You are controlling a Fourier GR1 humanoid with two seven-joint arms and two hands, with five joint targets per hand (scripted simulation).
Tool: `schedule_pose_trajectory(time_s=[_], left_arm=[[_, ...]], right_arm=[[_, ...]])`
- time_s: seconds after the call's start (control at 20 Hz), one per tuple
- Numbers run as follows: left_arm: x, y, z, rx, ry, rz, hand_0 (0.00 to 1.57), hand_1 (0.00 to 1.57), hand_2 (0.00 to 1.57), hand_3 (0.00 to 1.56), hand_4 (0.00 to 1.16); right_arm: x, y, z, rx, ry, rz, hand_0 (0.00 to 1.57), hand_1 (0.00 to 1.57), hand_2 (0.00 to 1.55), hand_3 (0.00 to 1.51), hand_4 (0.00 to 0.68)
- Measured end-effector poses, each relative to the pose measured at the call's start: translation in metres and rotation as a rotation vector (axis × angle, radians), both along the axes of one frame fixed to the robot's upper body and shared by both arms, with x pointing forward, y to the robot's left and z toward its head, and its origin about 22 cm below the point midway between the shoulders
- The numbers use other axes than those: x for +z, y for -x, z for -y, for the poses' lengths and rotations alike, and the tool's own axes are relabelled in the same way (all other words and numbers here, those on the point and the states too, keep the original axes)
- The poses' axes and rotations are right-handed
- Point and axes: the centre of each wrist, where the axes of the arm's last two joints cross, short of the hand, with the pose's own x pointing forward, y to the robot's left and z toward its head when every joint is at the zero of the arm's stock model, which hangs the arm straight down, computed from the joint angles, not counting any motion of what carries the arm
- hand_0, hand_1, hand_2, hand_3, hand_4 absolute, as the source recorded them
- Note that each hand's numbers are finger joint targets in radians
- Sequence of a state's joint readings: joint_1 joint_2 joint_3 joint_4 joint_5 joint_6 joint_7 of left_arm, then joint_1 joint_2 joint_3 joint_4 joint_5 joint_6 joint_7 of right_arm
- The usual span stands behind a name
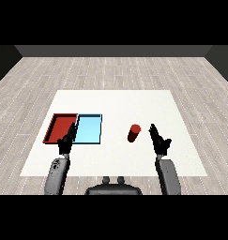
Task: Pick the red can and put it in the red box
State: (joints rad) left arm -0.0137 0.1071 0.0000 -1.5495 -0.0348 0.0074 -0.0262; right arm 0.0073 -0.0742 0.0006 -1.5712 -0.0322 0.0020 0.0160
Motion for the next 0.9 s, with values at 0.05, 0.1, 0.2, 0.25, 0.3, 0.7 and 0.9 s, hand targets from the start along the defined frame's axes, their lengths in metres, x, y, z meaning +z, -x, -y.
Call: schedule_pose_trajectory(time_s=[0.05,0.1,0.2,0.25,0.3,0.7,0.9], left_arm=[[0.0,0.0,0.0,0.0,0.002,-0.001,0.0,0.0,0.0,0.0,0.0],[0.0,-0.001,0.0,0.0,0.004,-0.003,0.0,0.0,0.0,0.0,0.0],[0.001,-0.001,0.001,0.0,0.011,-0.01,0.0,0.0,0.0,0.0,0.0],[0.002,-0.002,0.002,0.0,0.016,-0.015,0.0,0.0,0.0,0.0,0.0],[0.002,-0.003,0.005,-0.003,0.022,-0.019,0.0,0.0,0.0,0.0,0.0],[0.012,-0.008,0.014,-0.036,0.125,0.35,0.0,0.0,0.0,0.0,0.0],[0.012,-0.006,0.006,-0.041,0.127,0.394,0.0,0.0,0.0,0.0,0.0]], right_arm=[[0.0,-0.001,0.004,-0.001,0.002,0.0,0.0,0.0,0.0,0.0,0.0],[0.0,-0.002,0.01,-0.002,0.005,0.001,0.0,0.0,0.0,0.0,0.0],[0.0,-0.006,0.03,-0.006,0.016,0.003,0.0,0.0,0.0,0.0,0.0],[0.0,-0.009,0.041,-0.008,0.023,0.004,0.0,0.0,0.0,0.0,0.0],[-0.001,-0.009,0.053,-0.013,0.028,0.0,0.0,0.0,0.0,0.0,0.0],[0.006,-0.018,0.088,0.025,-0.023,0.305,0.0,0.0,0.0,0.0,0.0],[0.006,-0.026,0.098,0.037,-0.031,0.349,0.0,0.0,0.0,0.0,0.0]])
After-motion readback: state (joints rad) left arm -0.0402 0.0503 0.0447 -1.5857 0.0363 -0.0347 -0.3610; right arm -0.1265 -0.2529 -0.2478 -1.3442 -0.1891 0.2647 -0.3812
